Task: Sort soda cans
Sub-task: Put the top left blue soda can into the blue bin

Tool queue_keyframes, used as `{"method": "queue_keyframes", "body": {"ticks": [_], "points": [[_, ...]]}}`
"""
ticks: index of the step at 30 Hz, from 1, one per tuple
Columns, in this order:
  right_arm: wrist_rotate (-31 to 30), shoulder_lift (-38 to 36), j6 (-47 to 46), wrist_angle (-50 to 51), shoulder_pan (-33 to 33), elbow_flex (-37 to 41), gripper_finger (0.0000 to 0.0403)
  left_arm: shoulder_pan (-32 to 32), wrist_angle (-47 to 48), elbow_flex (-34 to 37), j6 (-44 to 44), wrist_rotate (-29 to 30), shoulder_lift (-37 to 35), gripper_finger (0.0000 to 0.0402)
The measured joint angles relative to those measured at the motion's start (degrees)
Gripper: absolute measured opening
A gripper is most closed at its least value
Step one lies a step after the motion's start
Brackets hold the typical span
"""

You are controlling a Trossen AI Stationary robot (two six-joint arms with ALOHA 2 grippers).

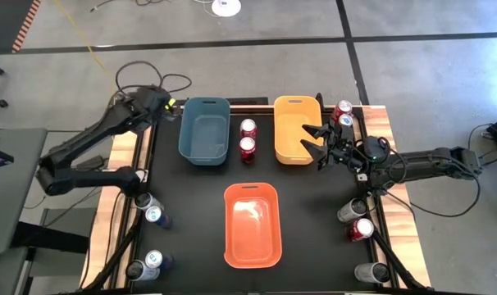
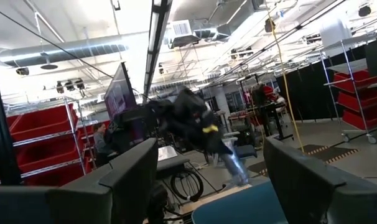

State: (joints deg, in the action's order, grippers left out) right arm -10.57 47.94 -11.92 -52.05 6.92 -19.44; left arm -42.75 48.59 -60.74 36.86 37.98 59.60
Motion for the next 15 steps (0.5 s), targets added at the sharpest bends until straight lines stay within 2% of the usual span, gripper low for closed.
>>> {"method": "queue_keyframes", "body": {"ticks": [3, 7, 15], "points": [[0.0, 0.0, 0.0, 0.0, 0.7, 0.0, 0.0306, 2.4, -0.4, -4.5, -2.8, 0.2, -0.2, 0.0241], [-0.1, 0.1, -0.5, 0.2, 1.7, 0.0, 0.0306, 6.1, -0.6, -11.3, -5.9, 0.2, 3.0, 0.0241], [0.0, 0.1, -1.6, 1.4, 2.2, 0.0, 0.0306, 11.0, -0.4, -21.1, -9.7, 0.0, 17.3, 0.0241]]}}
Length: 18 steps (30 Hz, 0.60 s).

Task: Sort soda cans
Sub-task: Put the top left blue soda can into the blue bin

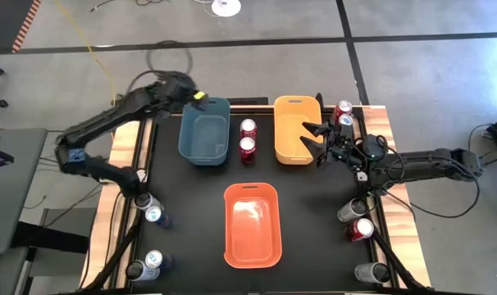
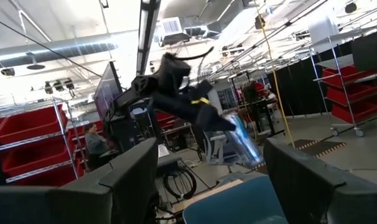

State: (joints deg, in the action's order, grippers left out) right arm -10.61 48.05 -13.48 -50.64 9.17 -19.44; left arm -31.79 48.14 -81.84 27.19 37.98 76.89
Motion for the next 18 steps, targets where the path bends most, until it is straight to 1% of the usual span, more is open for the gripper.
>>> {"method": "queue_keyframes", "body": {"ticks": [3, 7, 11, 18], "points": [[0.0, 0.0, 0.0, 1.1, 0.0, 0.0, 0.0306, -0.1, 0.3, -1.4, 0.3, -0.2, 6.0, 0.0241], [0.0, 0.0, 0.0, 1.8, 0.0, 0.0, 0.0306, -1.9, 0.7, -1.5, 2.2, 0.0, 11.9, 0.0241], [0.0, 0.0, 0.3, 2.3, 0.0, 0.0, 0.0306, -3.1, 1.1, -1.5, 2.7, 0.6, 15.9, 0.0241], [0.0, 0.0, 0.3, 3.0, 0.4, 0.0, 0.0306, -3.2, 0.5, -0.9, 5.5, 0.6, 21.3, 0.0241]]}}
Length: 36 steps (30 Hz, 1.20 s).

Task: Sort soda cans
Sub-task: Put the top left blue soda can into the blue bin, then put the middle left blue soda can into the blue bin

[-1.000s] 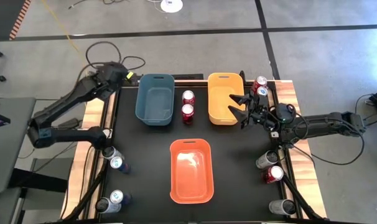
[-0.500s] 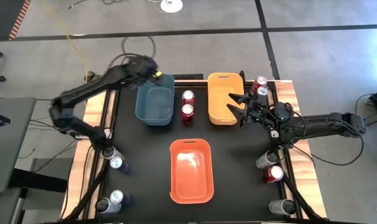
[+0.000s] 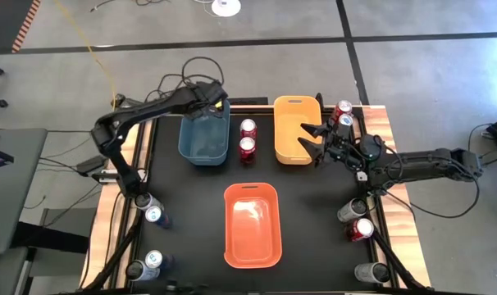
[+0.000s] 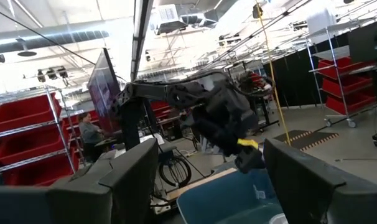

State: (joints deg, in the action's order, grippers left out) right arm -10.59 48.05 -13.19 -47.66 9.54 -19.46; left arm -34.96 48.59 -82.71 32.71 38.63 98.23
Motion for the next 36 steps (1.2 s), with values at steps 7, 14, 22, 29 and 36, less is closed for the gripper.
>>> {"method": "queue_keyframes", "body": {"ticks": [7, 14, 22, 29, 36], "points": [[0.0, 0.0, 0.1, 0.5, 0.0, 0.0, 0.0306, -0.3, -1.8, 4.9, 2.2, 0.0, 1.4, 0.0241], [0.0, -0.1, -0.2, 0.4, 0.7, 0.0, 0.0306, -1.1, -2.7, 6.2, 3.2, -0.9, 1.4, 0.0242], [0.0, -0.1, -0.3, 0.5, 1.1, 0.0, 0.0306, -1.6, -6.3, 6.2, 3.4, -0.9, 1.4, 0.0282], [0.0, -0.1, -0.3, 0.5, 1.1, 0.0, 0.0306, -1.6, -6.3, 6.2, 3.8, -0.7, 1.3, 0.0312], [0.0, -0.1, -0.3, 0.5, 1.1, 0.0, 0.0306, -1.3, -0.6, 2.8, -0.7, -1.3, -1.1, 0.0313]]}}
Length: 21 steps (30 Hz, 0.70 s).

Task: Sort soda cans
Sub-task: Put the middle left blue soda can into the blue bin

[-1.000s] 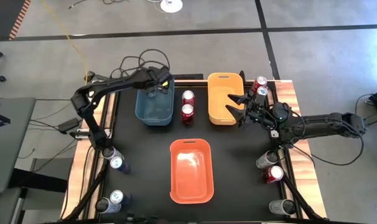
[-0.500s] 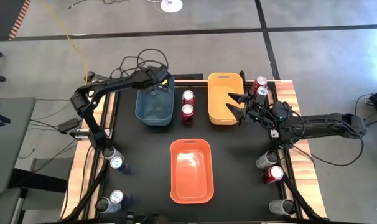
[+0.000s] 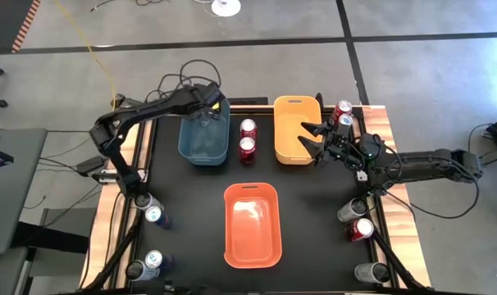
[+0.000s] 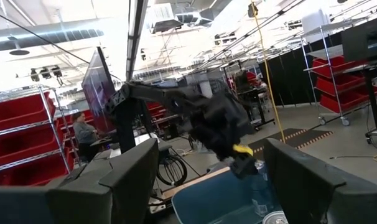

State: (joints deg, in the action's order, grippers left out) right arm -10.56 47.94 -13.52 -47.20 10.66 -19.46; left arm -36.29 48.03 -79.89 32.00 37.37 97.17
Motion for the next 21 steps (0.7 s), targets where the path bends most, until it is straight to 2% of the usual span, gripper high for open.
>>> {"method": "queue_keyframes", "body": {"ticks": [4, 7, 11, 13, 16, 21], "points": [[0.0, 0.0, 0.0, -0.5, 0.0, 0.0, 0.0306, 1.8, 4.4, -3.0, -5.7, -1.8, -4.9, 0.0314], [0.0, 0.0, 0.0, -1.3, 0.0, 0.0, 0.0306, 4.6, 9.2, -5.0, -10.6, -6.2, -9.8, 0.0314], [0.0, 0.0, -0.1, -1.3, -0.6, 0.0, 0.0306, 12.1, 20.4, -5.7, -10.2, -11.2, -17.2, 0.0314], [0.0, 0.0, -0.1, -1.7, -0.6, 0.0, 0.0306, 17.7, 26.4, -5.6, -6.5, -11.7, -20.6, 0.0314], [0.0, 0.0, -0.1, -1.7, -0.6, 0.0, 0.0306, 27.2, 34.1, -5.5, 4.2, -11.7, -25.2, 0.0314], [0.0, 0.0, -0.3, -1.9, -0.6, 0.0, 0.0306, 44.3, 38.7, -5.5, 22.8, -11.8, -28.9, 0.0314]]}}
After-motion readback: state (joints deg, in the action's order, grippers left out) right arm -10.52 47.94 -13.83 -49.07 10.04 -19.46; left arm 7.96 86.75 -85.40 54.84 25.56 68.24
